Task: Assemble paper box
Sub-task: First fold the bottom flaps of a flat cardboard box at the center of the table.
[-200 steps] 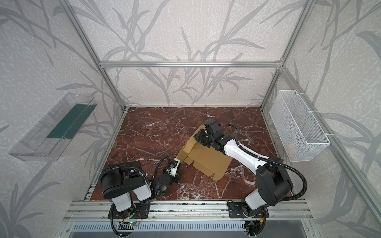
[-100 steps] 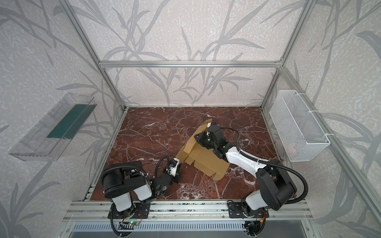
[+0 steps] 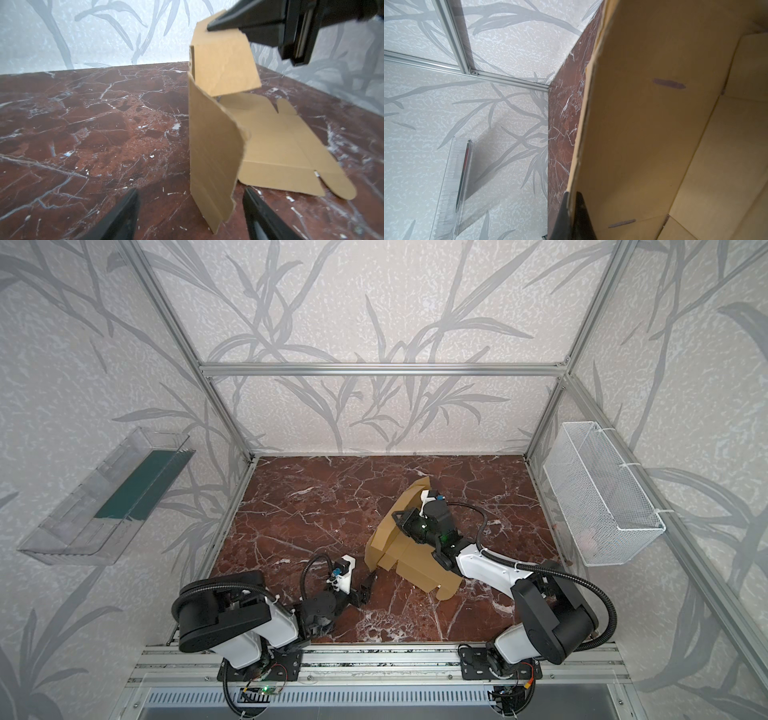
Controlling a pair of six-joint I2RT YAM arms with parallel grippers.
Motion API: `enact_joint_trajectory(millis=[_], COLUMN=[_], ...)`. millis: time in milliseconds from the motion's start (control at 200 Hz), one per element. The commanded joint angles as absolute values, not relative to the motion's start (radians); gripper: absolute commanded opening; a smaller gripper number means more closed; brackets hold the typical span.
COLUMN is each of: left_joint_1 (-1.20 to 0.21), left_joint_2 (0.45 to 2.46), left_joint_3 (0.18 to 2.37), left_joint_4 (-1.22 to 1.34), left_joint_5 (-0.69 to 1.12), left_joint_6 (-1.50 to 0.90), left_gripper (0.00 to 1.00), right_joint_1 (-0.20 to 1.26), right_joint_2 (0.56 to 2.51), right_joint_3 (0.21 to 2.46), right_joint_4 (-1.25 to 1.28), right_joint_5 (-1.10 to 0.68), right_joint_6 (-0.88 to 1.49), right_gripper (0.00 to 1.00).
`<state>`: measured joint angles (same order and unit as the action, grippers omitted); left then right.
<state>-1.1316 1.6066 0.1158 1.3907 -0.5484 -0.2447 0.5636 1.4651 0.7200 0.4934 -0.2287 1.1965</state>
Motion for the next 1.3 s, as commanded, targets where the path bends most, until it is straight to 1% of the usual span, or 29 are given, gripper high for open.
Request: enact_joint_trajectory(millis=[0,60,115,180,255,345,395,535,610,665,700,730,875,1000,1295], left_joint_1=[-1.157,-1.179,-1.188,-1.189,-1.189,-1.186,-1.184,-1.181,-1.180,-1.182,-1.182,-1.182,-1.181,-1.182,-1.180], left_joint_2=[1.481,1.363,1.214,1.062,0.966,0.937,0.949,1.015,1.028,1.028,1.025,1.022,1.041,1.101,1.132], left_joint_3=[0.108,0.144,0.215,0.319,0.386,0.452,0.517,0.671,0.721,0.729,0.729,0.728,0.721,0.733,0.760], left_joint_4=[1.342,1.181,0.925,0.544,0.381,0.267,0.147,-0.073,-0.131,-0.120,-0.101,-0.101,-0.052,-0.033,0.061], left_joint_5=[-0.572,-0.592,-0.600,-0.619,-0.651,-0.664,-0.663,-0.589,-0.521,-0.480,-0.463,-0.458,-0.417,-0.393,-0.469], left_joint_6=[-0.303,-0.333,-0.380,-0.473,-0.513,-0.555,-0.625,-0.841,-0.966,-1.047,-1.076,-1.119,-1.259,-1.320,-1.329], left_gripper=[0.82,0.83,0.83,0.83,0.83,0.83,0.82,0.82,0.82,0.82,0.85,0.87,0.88,0.88,0.87], right_joint_1=[0.560,0.560,0.561,0.561,0.561,0.560,0.561,0.560,0.561,0.561,0.561,0.561,0.565,0.570,0.582], right_joint_2=[1.442,1.436,1.431,1.427,1.421,1.415,1.410,1.399,1.392,1.384,1.380,1.376,1.344,1.318,1.318], right_joint_3=[0.698,0.687,0.676,0.669,0.663,0.655,0.651,0.636,0.628,0.626,0.627,0.628,0.625,0.614,0.586], right_joint_4=[0.555,0.560,0.572,0.577,0.578,0.583,0.581,0.576,0.580,0.578,0.571,0.569,0.538,0.518,0.542], right_joint_5=[-0.216,-0.209,-0.206,-0.204,-0.203,-0.199,-0.199,-0.192,-0.191,-0.189,-0.186,-0.185,-0.169,-0.153,-0.145], right_joint_6=[1.182,1.180,1.181,1.178,1.175,1.174,1.170,1.163,1.157,1.150,1.147,1.142,1.110,1.088,1.098], right_gripper=[0.00,0.00,0.00,0.00,0.00,0.00,0.00,0.00,0.00,0.00,0.00,0.00,0.00,0.00,0.00])
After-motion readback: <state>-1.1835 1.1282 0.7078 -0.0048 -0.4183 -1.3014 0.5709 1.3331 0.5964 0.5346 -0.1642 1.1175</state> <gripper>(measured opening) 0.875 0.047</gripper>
